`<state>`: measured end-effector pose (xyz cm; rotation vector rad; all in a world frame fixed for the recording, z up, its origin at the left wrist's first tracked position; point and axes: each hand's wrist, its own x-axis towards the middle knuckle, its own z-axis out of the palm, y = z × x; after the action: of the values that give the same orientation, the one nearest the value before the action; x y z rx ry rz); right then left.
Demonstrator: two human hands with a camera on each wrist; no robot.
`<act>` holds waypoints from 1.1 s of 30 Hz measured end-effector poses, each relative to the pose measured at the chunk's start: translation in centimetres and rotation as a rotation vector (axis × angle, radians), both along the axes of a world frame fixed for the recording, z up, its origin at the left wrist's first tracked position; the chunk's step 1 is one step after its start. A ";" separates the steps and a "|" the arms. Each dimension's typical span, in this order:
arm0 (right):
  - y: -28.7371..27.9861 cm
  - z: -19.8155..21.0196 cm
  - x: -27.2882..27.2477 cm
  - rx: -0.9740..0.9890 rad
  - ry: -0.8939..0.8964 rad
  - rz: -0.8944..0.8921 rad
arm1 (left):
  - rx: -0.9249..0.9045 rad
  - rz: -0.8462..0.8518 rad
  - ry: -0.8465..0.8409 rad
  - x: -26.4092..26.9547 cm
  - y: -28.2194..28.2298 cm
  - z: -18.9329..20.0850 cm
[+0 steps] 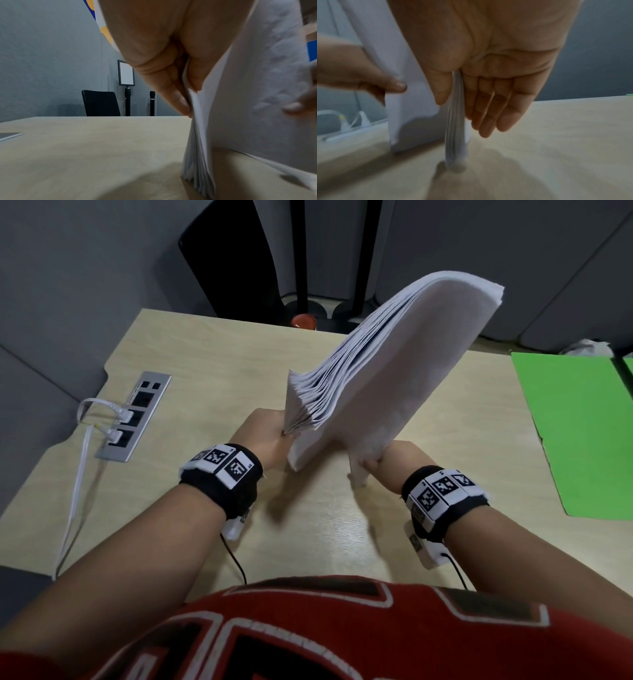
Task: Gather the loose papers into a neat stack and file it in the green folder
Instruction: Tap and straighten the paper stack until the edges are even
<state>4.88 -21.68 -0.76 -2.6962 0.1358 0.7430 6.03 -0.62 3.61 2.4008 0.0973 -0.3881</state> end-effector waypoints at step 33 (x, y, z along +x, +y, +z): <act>-1.3 9.0 0.6 0.941 -0.801 -0.300 | -0.475 -0.163 -0.744 1.1 0.0 7.4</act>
<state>5.49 -23.01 8.24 -1.8018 -0.0168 -0.3406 7.09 -0.64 10.99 1.9389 -0.4735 0.3870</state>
